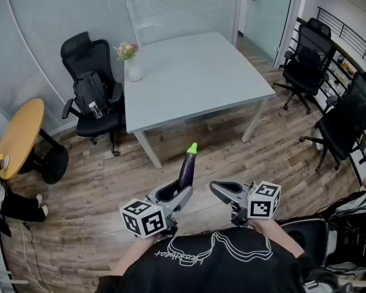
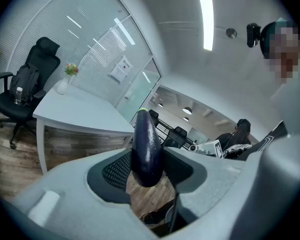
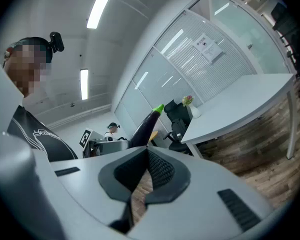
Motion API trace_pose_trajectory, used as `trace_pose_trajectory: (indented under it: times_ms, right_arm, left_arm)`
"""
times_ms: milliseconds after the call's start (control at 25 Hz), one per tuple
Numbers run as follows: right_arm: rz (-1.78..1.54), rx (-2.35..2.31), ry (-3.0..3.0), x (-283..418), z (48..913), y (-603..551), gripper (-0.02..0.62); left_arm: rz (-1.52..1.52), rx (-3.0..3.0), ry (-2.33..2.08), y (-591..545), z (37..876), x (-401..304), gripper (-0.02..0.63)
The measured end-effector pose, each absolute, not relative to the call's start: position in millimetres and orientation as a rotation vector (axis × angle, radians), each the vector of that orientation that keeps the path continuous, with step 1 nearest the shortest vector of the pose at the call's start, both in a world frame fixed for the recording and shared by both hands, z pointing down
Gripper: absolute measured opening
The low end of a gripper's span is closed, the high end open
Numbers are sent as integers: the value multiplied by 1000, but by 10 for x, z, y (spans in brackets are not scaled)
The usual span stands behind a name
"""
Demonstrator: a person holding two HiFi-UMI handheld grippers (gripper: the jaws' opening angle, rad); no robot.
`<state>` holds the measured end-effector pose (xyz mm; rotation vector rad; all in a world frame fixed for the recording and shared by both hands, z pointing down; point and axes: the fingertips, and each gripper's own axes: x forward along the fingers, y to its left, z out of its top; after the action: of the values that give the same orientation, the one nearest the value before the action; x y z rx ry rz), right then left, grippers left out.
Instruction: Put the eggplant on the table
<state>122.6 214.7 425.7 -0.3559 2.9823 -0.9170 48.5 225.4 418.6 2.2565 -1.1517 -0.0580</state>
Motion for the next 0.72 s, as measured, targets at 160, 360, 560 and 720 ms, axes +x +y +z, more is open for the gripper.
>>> trace_pose_trajectory:
  times_ms: [160,360,560,720]
  right_arm:
    - [-912,-362,2986,1155,4256,2152,8]
    - [-917,-383,2998,965,4251,2138,8]
    - [-913,-360,3001,721,4257,2191,9]
    - [-909,-359,3011,492,4273,2241,9]
  left_arm:
    - [-55,2259,-1148,2256,4198,416,206]
    - [-57,2258,-1138,2243,4201,224,206]
    - [-65,2258,-1130,2278,4235,12,206]
    - [-69,2257,-1130,2330,4252,-196,206]
